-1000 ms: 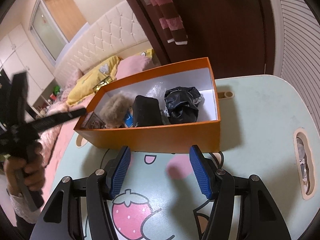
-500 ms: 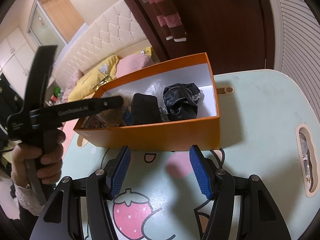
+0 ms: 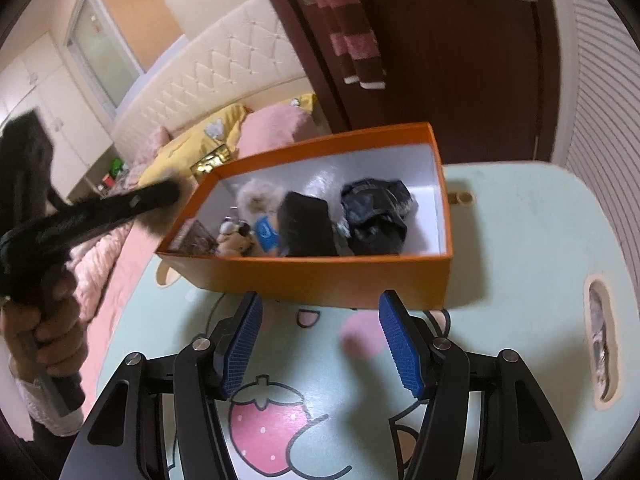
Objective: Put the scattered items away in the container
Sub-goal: 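Lift the pompom out onto the table with the left gripper while the right gripper grasps the black pouch, then lift the black pouch out of the box and set it on the table with the right gripper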
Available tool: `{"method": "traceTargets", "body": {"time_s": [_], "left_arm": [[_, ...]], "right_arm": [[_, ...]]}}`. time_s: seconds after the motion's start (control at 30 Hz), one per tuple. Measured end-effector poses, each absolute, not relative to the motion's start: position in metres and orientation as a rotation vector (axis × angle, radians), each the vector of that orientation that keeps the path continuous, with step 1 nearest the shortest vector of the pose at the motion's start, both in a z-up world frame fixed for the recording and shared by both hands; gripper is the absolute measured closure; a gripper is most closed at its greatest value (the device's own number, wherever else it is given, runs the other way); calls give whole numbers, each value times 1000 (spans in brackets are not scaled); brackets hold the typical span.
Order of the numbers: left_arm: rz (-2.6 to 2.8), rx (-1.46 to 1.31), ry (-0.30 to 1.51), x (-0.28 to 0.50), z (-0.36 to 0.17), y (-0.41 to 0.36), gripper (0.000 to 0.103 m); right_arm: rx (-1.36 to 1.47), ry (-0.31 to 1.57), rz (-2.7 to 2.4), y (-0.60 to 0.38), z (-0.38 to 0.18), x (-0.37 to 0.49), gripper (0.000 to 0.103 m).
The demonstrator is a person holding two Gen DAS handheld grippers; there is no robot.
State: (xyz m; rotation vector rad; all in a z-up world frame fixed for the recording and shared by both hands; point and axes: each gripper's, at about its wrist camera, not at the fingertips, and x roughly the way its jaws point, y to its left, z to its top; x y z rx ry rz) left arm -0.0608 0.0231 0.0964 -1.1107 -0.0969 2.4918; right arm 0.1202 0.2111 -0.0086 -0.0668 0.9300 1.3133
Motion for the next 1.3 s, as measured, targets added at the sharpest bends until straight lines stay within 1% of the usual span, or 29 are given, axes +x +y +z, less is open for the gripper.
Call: {"method": "traceTargets", "body": {"time_s": [0.13, 0.3, 0.33, 0.37, 0.53, 0.67, 0.73, 0.77, 0.8, 0.83, 0.87, 0.9, 1.0, 1.13, 1.17, 1.2, 1.3], "left_arm": [[2478, -1114, -114, -31, 88, 8, 69], [2431, -1190, -185, -13, 53, 6, 69], [2436, -1207, -194, -11, 46, 8, 69], [2446, -1216, -198, -9, 40, 9, 69], [2448, -1219, -210, -5, 26, 8, 69], [2467, -1242, -244, -7, 17, 1, 68], [2475, -1237, -263, -9, 15, -3, 65], [2469, -1233, -289, -9, 14, -6, 56], [2463, -1226, -326, -9, 13, -8, 45], [2461, -1209, -368, -7, 13, -12, 39], [2465, -1176, -410, -5, 14, -17, 31], [2474, -1139, -439, -3, 16, -20, 29], [2490, -1074, -406, 2, 20, -22, 29], [2507, -1057, -364, 2, 20, -21, 29], [2501, -1064, -369, 2, 18, -21, 29], [2497, -1071, -376, 2, 17, -21, 29], [2491, -1084, -398, 2, 13, -22, 29]], "right_arm": [[-26, 944, 1351, 222, 11, 124, 42], [-57, 912, 1337, 246, 36, 127, 42], [-2, 918, 1250, 251, 39, 130, 41], [34, 928, 1184, 256, 40, 134, 40], [-44, 965, 1130, 280, 43, 151, 40], [-83, 1035, 1171, 296, 35, 155, 40], [-102, 1062, 1144, 306, 31, 157, 42], [-121, 1069, 1139, 310, 28, 156, 43], [-141, 1077, 1137, 313, 26, 155, 43], [-161, 1092, 1138, 318, 23, 155, 43], [-173, 1109, 1130, 321, 20, 155, 43], [-178, 1128, 1116, 324, 17, 155, 43], [-214, 1190, 1069, 334, 5, 159, 43], [-236, 1272, 1028, 343, -11, 166, 43], [-227, 1296, 1036, 344, -14, 168, 49], [-224, 1309, 1041, 345, -17, 169, 61], [-223, 1296, 1060, 342, -17, 168, 61]]}}
